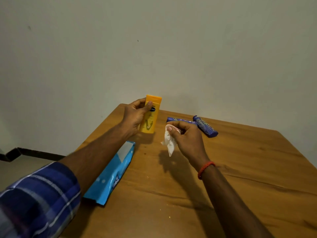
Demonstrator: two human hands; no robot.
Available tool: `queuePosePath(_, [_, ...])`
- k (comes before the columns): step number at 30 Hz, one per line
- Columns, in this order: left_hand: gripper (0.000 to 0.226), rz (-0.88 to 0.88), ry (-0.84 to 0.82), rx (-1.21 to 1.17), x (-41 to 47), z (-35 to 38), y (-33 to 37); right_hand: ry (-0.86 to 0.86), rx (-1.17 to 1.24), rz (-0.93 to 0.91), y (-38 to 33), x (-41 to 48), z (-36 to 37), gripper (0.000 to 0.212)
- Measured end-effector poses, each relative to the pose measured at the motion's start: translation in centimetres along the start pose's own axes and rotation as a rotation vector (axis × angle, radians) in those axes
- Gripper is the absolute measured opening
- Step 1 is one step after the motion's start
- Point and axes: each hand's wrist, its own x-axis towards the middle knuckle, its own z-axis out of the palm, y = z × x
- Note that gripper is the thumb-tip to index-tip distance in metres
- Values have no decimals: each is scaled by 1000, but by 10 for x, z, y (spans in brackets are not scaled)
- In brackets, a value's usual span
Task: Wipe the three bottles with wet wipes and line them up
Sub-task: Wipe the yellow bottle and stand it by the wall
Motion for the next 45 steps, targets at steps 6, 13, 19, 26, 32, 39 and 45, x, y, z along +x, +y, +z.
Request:
queuePosePath(6, [42, 62, -36, 108, 44, 7, -19, -34, -88, -57, 19, 50, 22, 16])
queuePosePath(13, [44, 130, -3, 226, 105, 7, -43, -113, -109, 8, 60, 88, 39, 15])
queuePosePath(19, [42, 141, 20, 324, 156, 6, -70, -99, -114, 21, 81, 128, 49, 17])
queuePosePath(26, [43, 244, -34, 524, 211, 5, -76, -68, -11, 34, 104, 143, 54, 16])
queuePosePath(32, [45, 282, -41, 568, 236, 10, -85, -54, -43, 49, 125, 144, 53, 13])
queuePosePath(39, [41, 349, -68, 612, 241, 5, -87, -43, -53, 8, 127, 145, 44, 16])
queuePosePath(45, [39, 279, 17, 554, 233, 13, -93, -54, -68, 10, 129, 144, 38, 13])
